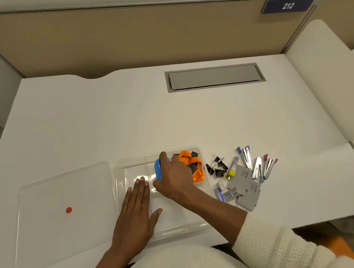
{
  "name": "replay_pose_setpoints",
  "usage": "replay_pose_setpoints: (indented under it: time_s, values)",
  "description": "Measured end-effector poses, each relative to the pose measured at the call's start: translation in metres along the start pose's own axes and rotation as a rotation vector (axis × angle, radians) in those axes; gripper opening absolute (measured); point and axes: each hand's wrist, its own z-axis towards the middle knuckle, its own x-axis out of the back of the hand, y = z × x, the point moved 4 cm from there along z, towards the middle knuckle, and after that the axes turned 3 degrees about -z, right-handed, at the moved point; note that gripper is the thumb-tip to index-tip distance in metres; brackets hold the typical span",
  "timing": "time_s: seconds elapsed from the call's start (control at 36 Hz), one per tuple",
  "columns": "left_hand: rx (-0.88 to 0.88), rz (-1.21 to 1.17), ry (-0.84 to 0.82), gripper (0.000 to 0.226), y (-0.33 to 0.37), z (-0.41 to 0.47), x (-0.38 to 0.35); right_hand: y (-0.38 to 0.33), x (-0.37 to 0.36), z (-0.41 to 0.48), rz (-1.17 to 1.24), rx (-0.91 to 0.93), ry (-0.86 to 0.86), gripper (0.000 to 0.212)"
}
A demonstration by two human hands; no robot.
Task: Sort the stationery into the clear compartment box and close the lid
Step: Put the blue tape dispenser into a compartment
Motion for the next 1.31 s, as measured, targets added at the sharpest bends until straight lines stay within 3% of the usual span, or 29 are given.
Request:
replay_pose_setpoints:
  time_s: [0.25,0.33,0.5,0.58,0.72,0.89,1.06,1.19,1.31]
  values:
    - [0.052,-0.016,-0.025,0.088,0.003,0.001,0.005,-0.012,-0.02,0.005,-0.212,0.074,-0.014,0.066]
    - [0.062,-0.025,-0.024,0.089,0.003,0.002,0.005,-0.011,-0.019,0.002,-0.169,0.062,-0.019,0.066]
    - [0.074,-0.001,-0.07,0.095,0.005,0.004,0.009,0.009,0.013,-0.021,0.055,0.001,0.138,0.046]
    - [0.091,0.017,-0.065,0.095,0.01,0.005,0.019,0.04,0.035,-0.04,0.161,-0.095,0.209,0.035]
    - [0.064,0.059,0.019,0.076,0.041,0.013,0.04,0.117,0.059,-0.076,0.3,-0.416,0.355,0.028]
    - [-0.257,-0.048,0.075,0.047,0.122,0.044,0.049,0.205,0.058,-0.124,0.37,-0.749,0.431,0.03]
    - [-0.506,-0.184,-0.095,0.037,0.214,0.082,0.019,0.245,0.03,-0.149,0.429,-0.942,0.34,0.056]
    - [-0.53,-0.139,-0.261,0.036,0.269,0.103,-0.019,0.258,0.01,-0.15,0.533,-1.024,0.336,0.063]
    - [-0.448,-0.05,-0.316,0.045,0.287,0.109,-0.036,0.267,0.003,-0.145,0.575,-1.057,0.365,0.065]
